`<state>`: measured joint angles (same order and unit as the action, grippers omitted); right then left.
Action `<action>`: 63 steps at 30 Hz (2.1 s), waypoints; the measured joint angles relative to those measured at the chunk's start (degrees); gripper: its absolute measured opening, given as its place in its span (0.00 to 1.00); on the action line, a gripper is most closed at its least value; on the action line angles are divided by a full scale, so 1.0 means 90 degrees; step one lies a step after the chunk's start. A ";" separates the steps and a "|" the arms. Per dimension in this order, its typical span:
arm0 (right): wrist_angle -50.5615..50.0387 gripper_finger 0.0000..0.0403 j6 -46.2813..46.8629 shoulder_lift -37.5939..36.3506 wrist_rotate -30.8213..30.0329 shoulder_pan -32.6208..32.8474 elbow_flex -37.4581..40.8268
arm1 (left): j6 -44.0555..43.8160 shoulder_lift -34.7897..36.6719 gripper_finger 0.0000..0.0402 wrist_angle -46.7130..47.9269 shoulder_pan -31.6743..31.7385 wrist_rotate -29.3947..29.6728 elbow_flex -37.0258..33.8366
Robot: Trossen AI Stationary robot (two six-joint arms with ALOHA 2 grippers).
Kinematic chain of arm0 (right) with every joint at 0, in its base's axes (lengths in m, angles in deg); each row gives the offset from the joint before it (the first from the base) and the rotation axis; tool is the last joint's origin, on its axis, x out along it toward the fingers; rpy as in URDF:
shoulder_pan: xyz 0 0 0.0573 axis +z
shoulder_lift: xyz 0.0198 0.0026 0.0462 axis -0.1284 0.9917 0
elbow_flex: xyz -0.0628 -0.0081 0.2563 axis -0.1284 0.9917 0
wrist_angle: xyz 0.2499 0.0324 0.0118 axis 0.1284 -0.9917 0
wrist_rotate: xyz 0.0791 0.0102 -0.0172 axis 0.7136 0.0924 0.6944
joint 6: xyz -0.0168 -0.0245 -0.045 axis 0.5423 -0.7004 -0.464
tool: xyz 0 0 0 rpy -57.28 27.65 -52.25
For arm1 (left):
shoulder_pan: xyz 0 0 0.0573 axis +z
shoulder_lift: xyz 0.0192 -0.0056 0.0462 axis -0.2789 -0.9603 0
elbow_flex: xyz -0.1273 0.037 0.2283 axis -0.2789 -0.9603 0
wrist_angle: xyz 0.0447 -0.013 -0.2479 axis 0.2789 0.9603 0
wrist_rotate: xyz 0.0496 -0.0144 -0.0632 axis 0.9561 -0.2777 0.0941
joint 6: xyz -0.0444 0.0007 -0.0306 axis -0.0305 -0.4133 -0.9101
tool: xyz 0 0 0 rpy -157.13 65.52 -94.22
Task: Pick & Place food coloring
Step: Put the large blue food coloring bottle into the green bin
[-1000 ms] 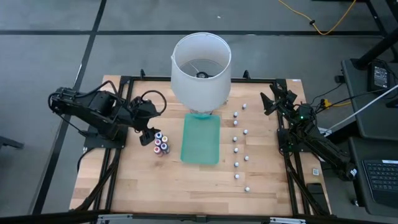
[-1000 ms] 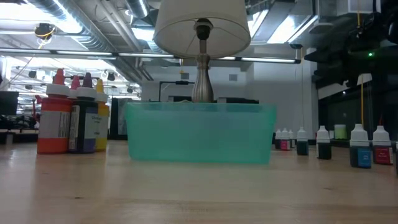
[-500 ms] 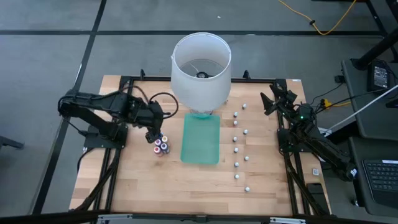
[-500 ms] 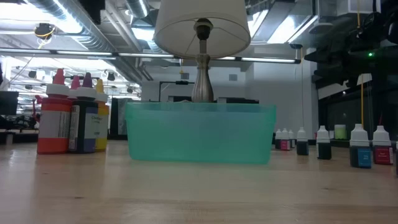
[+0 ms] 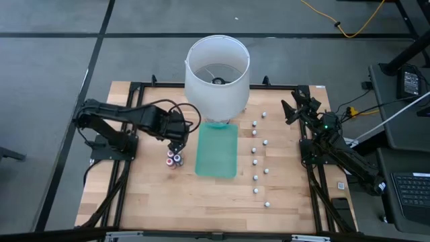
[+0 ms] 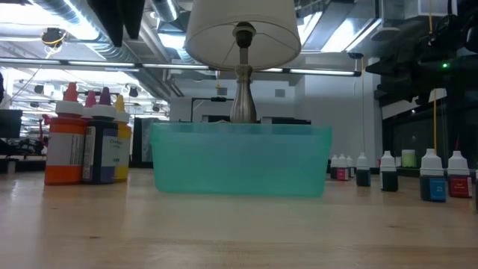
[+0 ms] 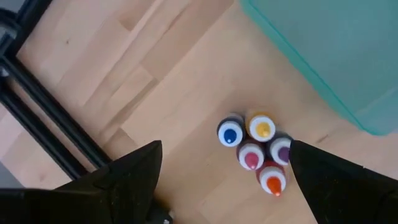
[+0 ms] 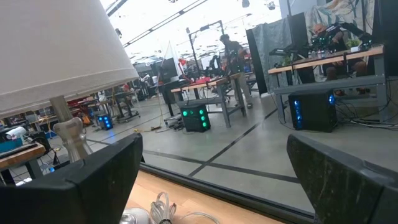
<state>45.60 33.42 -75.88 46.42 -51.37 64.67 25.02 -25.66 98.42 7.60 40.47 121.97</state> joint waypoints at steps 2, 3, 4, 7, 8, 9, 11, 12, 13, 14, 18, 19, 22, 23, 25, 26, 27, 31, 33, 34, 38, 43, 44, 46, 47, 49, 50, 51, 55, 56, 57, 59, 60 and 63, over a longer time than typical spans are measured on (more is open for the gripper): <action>0.0000 0.99 0.0000 -0.0001 0.0000 -0.0001 0.0000 | -0.0299 0.0031 0.85 0.0006 -0.0040 0.0067 -0.0166; 0.0000 0.99 -0.0001 0.0000 0.0000 -0.0002 0.0000 | -0.0466 0.0057 0.85 0.0012 -0.0064 0.0064 -0.0281; 0.0000 0.99 -0.0001 -0.0001 0.0000 -0.0002 0.0000 | -0.0626 0.0071 0.85 0.0028 -0.0087 0.0051 -0.0385; -0.0001 0.99 0.0000 0.0000 0.0000 -0.0002 0.0000 | -0.1006 0.0073 0.85 0.0011 -0.0159 0.0049 -0.0652; -0.0002 0.99 0.0000 -0.0002 0.0000 0.0000 0.0000 | -0.1096 0.0073 0.85 0.0014 -0.0176 0.0051 -0.0735; -0.0001 0.99 0.0000 -0.0001 0.0000 -0.0001 0.0000 | -0.1188 0.0073 0.85 0.0016 -0.0181 0.0051 -0.0799; -0.0002 0.99 0.0000 0.0000 0.0000 0.0000 0.0000 | -0.1341 0.0073 0.85 0.0012 -0.0180 0.0055 -0.0933; -0.0002 0.99 0.0000 0.0000 0.0000 -0.0002 0.0000 | -0.1408 0.0073 0.85 0.0008 -0.0183 0.0057 -0.0983; -0.0004 0.99 0.0000 0.0000 0.0000 -0.0002 0.0000 | -0.1492 0.0078 0.85 -0.0018 -0.0190 0.0077 -0.1061; -0.0004 0.99 -0.0001 0.0000 0.0000 -0.0002 0.0000 | -0.1570 0.0078 0.85 -0.0032 -0.0201 0.0106 -0.1138; -0.0005 0.99 0.0000 -0.0001 0.0000 -0.0002 0.0000 | -0.1574 0.0074 0.85 -0.0272 -0.0259 0.0168 -0.1409; -0.0006 0.99 -0.0001 -0.0001 0.0000 -0.0002 0.0000 | -0.1506 0.0074 0.85 -0.0326 -0.0283 0.0203 -0.1445; -0.0007 0.99 -0.0002 0.0000 0.0000 -0.0001 0.0000 | -0.1280 0.0075 0.85 -0.0434 -0.0296 0.0250 -0.1552; -0.0005 0.99 -0.0001 0.0000 0.0000 -0.0002 0.0000 | -0.1238 0.0075 0.85 -0.0461 -0.0294 0.0249 -0.1596; -0.0007 0.99 0.0000 0.0000 0.0000 0.0000 0.0000 | -0.1172 0.0075 0.85 -0.0505 -0.0277 0.0222 -0.1693; -0.0007 0.99 0.0000 0.0000 0.0000 0.0000 0.0000 | -0.1150 0.0075 0.85 -0.0523 -0.0268 0.0202 -0.1740; -0.0007 0.99 0.0000 -0.0002 0.0000 -0.0002 0.0000 | -0.1130 0.0075 0.85 -0.0549 -0.0265 0.0188 -0.1788; -0.0007 0.99 0.0000 -0.0001 0.0000 -0.0001 0.0000 | -0.1296 0.0075 0.85 -0.0761 -0.0265 0.0161 -0.1938; -0.0007 0.99 0.0000 0.0000 0.0000 -0.0001 0.0000 | -0.1504 0.0075 0.85 -0.0864 -0.0265 0.0161 -0.2060; -0.0007 0.99 0.0000 0.0000 0.0000 -0.0001 0.0000 | -0.1606 0.0075 0.85 -0.0929 -0.0265 0.0160 -0.2134; -0.0007 0.99 -0.0002 0.0000 0.0000 0.0000 0.0000 | -0.1835 0.0075 0.85 -0.1382 -0.0265 0.0150 -0.2384; -0.0007 0.99 -0.0001 0.0000 0.0000 0.0000 0.0000 | -0.1893 0.0075 0.85 -0.1844 -0.0265 0.0153 -0.2574; -0.0007 0.99 0.0000 -0.0001 0.0000 -0.0002 0.0000 | -0.1894 0.0075 0.85 -0.1892 -0.0265 0.0160 -0.2607; -0.0007 0.99 -0.0002 0.0000 0.0000 0.0000 0.0000 | -0.1898 0.0075 0.85 -0.2004 -0.0265 0.0190 -0.2710; -0.0007 0.99 0.0000 0.0000 0.0000 0.0000 0.0000 | -0.1904 0.0075 0.85 -0.2068 -0.0265 0.0193 -0.2749; -0.0007 0.99 0.0000 -0.0002 0.0000 0.0000 0.0000 | -0.1955 0.0075 0.85 -0.2131 -0.0265 0.0232 -0.2832; -0.0007 0.99 0.0000 0.0000 0.0000 -0.0001 0.0000 | -0.1995 0.0075 0.85 -0.2127 -0.0265 0.0268 -0.2858; -0.0007 0.99 0.0000 0.0000 0.0000 -0.0002 0.0000 | -0.2041 0.0075 0.85 -0.2135 -0.0265 0.0333 -0.2874; -0.0007 0.99 -0.0001 0.0000 0.0000 -0.0002 0.0000 | -0.2117 0.0075 0.85 -0.2154 -0.0265 0.0399 -0.2924; -0.0007 0.99 -0.0001 0.0000 0.0000 0.0000 0.0000 | -0.2117 0.0075 0.85 -0.2163 -0.0265 0.0383 -0.2924; -0.0007 0.99 0.0000 -0.0002 0.0000 0.0000 0.0000 | -0.2119 0.0075 0.85 -0.2160 -0.0265 0.0366 -0.2924; -0.0007 0.99 0.0000 0.0000 0.0000 -0.0002 0.0000 | -0.2131 0.0075 0.85 -0.2160 -0.0265 0.0328 -0.2924; -0.0007 0.99 0.0000 -0.0001 0.0000 -0.0002 0.0000 | -0.2134 0.0075 0.85 -0.2158 -0.0265 0.0328 -0.2924; -0.0007 0.99 0.0000 0.0000 0.0000 -0.0002 0.0000 | -0.2139 0.0075 0.85 -0.2163 -0.0265 0.0316 -0.2984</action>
<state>45.54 33.42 -75.88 46.42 -51.39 64.67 5.77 -24.99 78.96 5.21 43.31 95.11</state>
